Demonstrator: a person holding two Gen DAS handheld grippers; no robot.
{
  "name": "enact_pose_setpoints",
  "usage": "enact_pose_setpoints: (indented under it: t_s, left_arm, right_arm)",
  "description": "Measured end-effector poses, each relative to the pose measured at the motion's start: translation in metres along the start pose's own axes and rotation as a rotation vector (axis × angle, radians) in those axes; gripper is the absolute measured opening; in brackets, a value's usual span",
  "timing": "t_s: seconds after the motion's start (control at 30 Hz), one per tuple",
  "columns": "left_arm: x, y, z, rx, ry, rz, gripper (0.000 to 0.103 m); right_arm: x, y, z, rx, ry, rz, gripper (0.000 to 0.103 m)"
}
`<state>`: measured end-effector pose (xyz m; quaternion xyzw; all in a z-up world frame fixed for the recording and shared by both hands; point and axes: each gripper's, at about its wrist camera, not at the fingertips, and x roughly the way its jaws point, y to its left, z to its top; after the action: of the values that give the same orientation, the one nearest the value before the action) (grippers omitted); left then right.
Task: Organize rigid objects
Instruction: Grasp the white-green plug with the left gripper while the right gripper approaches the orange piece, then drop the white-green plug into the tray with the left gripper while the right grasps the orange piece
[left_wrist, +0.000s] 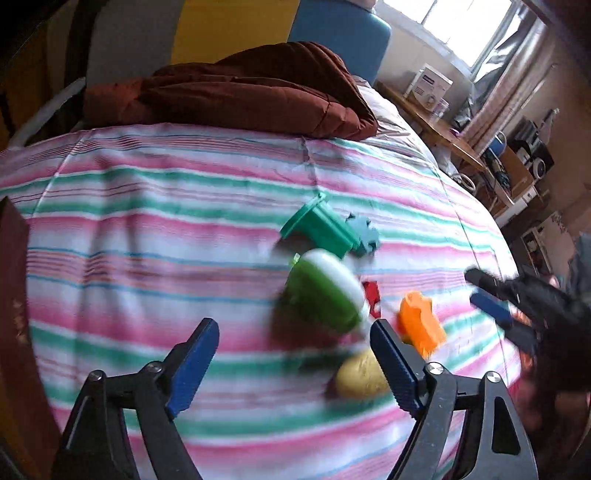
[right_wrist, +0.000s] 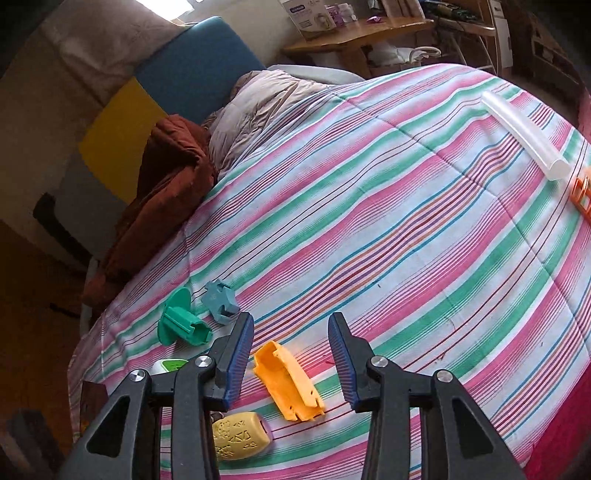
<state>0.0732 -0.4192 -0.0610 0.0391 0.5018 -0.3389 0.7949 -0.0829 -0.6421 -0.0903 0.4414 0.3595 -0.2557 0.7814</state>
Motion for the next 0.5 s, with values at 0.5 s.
enact_pose_setpoints:
  t_s: [0.5]
  left_arm:
    - [0.052,-0.015,0.014,0.014,0.022,0.008,0.054]
  right_arm:
    - [0.008,0.001,-0.002,-0.001,0.031,0.012,0.042]
